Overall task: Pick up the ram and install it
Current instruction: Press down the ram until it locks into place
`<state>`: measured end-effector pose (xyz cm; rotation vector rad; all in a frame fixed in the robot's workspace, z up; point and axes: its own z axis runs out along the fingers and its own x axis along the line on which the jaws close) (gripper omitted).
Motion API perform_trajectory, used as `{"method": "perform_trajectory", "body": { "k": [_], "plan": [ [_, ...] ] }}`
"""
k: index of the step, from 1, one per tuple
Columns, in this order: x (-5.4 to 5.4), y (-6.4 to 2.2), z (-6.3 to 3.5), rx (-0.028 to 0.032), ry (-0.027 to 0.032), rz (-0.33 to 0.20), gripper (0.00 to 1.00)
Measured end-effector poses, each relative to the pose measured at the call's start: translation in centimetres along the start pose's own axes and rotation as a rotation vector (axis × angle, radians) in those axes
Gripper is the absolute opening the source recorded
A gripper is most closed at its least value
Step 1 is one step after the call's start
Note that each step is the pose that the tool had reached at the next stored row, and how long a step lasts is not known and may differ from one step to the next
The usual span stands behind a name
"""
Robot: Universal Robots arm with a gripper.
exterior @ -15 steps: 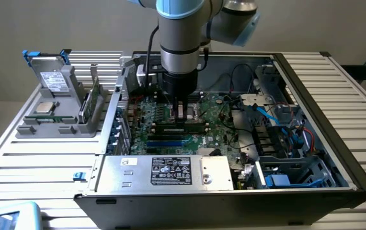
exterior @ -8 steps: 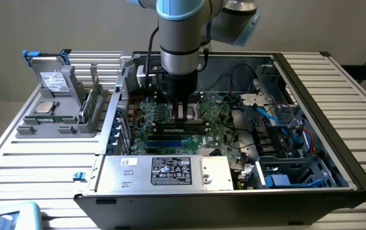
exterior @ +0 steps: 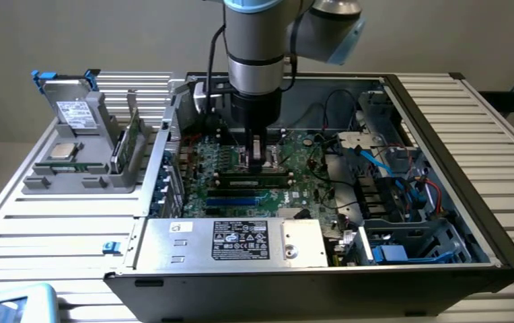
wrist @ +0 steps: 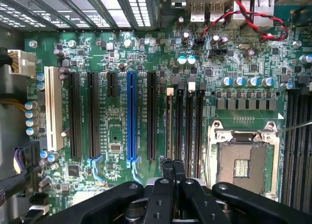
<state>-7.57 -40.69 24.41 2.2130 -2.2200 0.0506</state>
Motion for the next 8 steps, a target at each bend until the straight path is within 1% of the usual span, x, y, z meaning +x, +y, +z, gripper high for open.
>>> {"method": "perform_trajectory", "body": {
  "k": [4, 7, 8],
  "plan": [
    [0.01, -0.60, -0.58, -0.0002, 0.0002, 0.000, 0.11],
    [0.02, -1.11, -0.67, -0.0009, 0.0002, 0.000, 0.11],
    [0.02, -1.13, -0.66, -0.0017, 0.0001, 0.000, 0.11]
  ]
}}
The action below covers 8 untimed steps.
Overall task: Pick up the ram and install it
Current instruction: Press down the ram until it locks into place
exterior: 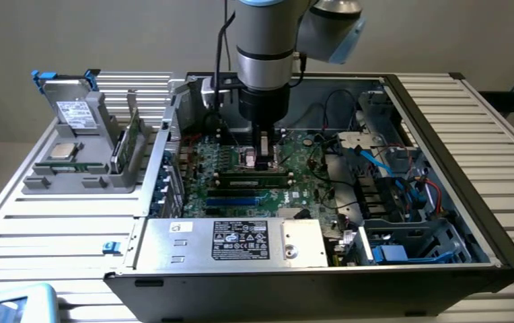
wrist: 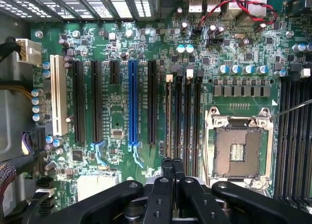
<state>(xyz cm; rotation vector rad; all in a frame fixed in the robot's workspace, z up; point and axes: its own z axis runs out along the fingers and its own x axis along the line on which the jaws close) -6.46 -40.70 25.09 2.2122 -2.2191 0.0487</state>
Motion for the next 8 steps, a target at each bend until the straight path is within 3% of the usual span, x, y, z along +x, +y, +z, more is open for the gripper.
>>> {"method": "perform_trajectory", "body": {
  "k": [8],
  "plan": [
    [0.00, 0.00, 0.00, -0.0003, 0.0000, 0.000, 0.11]
  ]
}}
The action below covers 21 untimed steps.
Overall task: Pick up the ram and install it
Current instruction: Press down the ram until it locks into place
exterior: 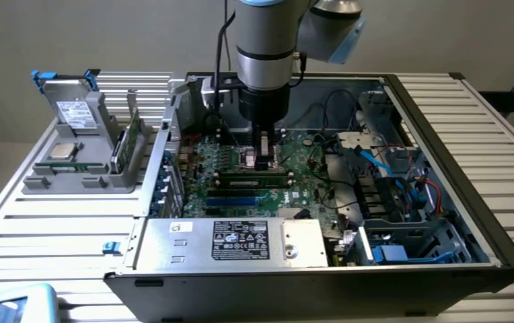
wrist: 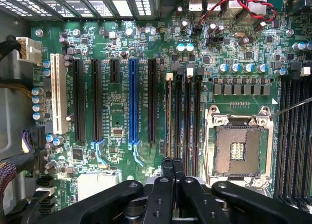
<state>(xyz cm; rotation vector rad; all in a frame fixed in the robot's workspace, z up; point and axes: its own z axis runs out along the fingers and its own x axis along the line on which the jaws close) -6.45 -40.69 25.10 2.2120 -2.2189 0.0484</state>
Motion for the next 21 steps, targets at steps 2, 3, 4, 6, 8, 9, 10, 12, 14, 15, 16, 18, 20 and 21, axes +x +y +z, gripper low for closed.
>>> {"method": "perform_trajectory", "body": {
  "k": [2, 3, 4, 6, 8, 9, 10, 12, 14, 15, 16, 18, 20, 21],
  "plan": [
    [0.00, 0.00, 0.00, -0.0001, 0.0001, 0.000, 0.11],
    [0.00, 0.00, 0.00, 0.0000, 0.0001, 0.000, 0.11],
    [0.00, 0.00, 0.00, 0.0000, 0.0000, 0.000, 0.11],
    [0.00, 0.00, 0.00, 0.0000, 0.0000, 0.000, 0.11],
    [0.00, 0.00, 0.00, 0.0000, 0.0000, 0.000, 0.11],
    [0.00, 0.00, 0.00, 0.0000, 0.0000, 0.000, 0.11],
    [0.00, 0.00, 0.00, 0.0000, 0.0000, 0.000, 0.11],
    [0.00, 0.00, 0.00, -0.0001, 0.0000, 0.001, 0.11],
    [0.00, 0.00, -0.01, -0.0006, 0.0004, 0.018, 0.11],
    [0.00, 0.00, -0.01, -0.0010, 0.0007, 0.033, 0.11],
    [0.00, 0.00, 0.00, -0.0013, 0.0009, 0.048, 0.11],
    [0.00, 0.00, 0.00, -0.0022, 0.0013, 0.079, 0.11],
    [0.00, 0.00, 0.00, -0.0031, 0.0018, 0.109, 0.11],
    [0.00, 0.00, 0.00, -0.0034, 0.0020, 0.124, 0.11]
  ]
}}
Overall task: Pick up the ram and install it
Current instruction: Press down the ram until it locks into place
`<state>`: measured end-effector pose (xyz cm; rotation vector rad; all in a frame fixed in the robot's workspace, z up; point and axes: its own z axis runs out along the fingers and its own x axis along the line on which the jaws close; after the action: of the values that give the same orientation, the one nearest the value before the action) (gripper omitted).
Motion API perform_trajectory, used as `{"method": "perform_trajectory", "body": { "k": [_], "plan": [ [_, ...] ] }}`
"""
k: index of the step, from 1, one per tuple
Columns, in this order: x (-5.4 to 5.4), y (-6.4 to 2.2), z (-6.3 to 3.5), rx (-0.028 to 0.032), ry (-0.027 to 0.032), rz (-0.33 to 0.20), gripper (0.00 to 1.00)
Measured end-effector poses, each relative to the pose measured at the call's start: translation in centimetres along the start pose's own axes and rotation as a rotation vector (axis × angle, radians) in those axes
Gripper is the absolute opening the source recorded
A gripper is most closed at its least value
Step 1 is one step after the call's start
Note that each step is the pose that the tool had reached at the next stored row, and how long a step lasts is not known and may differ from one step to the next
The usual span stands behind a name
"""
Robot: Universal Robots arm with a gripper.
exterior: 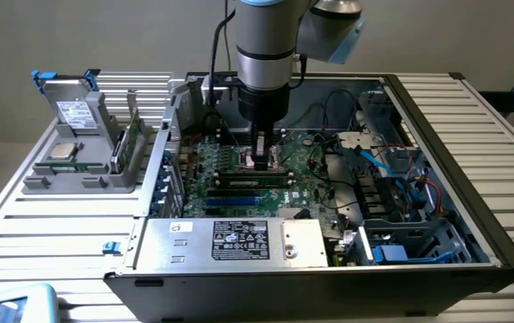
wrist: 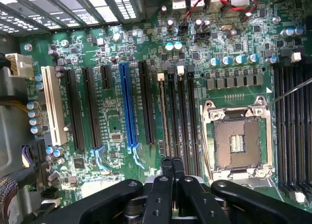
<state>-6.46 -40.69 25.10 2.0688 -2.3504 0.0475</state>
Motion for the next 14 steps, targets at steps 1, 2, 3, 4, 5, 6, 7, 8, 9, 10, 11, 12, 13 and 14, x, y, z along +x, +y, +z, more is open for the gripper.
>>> {"method": "perform_trajectory", "body": {
  "k": [1, 2, 3, 4, 5, 6, 7, 8, 9, 10, 11, 12, 13, 14],
  "plan": [
    [0.00, 0.00, 0.00, -0.0004, 0.0003, 0.014, 0.11],
    [0.00, 0.00, 0.00, -0.0008, 0.0005, 0.029, 0.11],
    [0.00, 0.00, 0.00, -0.0012, 0.0007, 0.044, 0.11],
    [0.00, 0.00, 0.00, -0.0016, 0.0010, 0.059, 0.11],
    [0.00, 0.00, 0.00, -0.0020, 0.0012, 0.073, 0.11],
    [0.00, 0.00, 0.00, -0.0024, 0.0014, 0.088, 0.11],
    [0.00, 0.00, 0.00, -0.0027, 0.0017, 0.102, 0.11],
    [0.00, 0.00, 0.00, -0.0031, 0.0019, 0.116, 0.11],
    [0.00, 0.00, 0.00, -0.0035, 0.0021, 0.132, 0.11],
    [0.00, 0.00, 0.00, -0.0039, 0.0024, 0.147, 0.11],
    [0.00, 0.00, 0.01, -0.0043, 0.0024, 0.161, 0.11],
    [0.00, 0.00, 0.01, -0.0047, 0.0027, 0.175, 0.11],
    [0.00, 0.00, 0.00, -0.0051, 0.0030, 0.190, 0.11],
    [0.00, 0.00, 0.00, -0.0055, 0.0032, 0.205, 0.11]
  ]
}}
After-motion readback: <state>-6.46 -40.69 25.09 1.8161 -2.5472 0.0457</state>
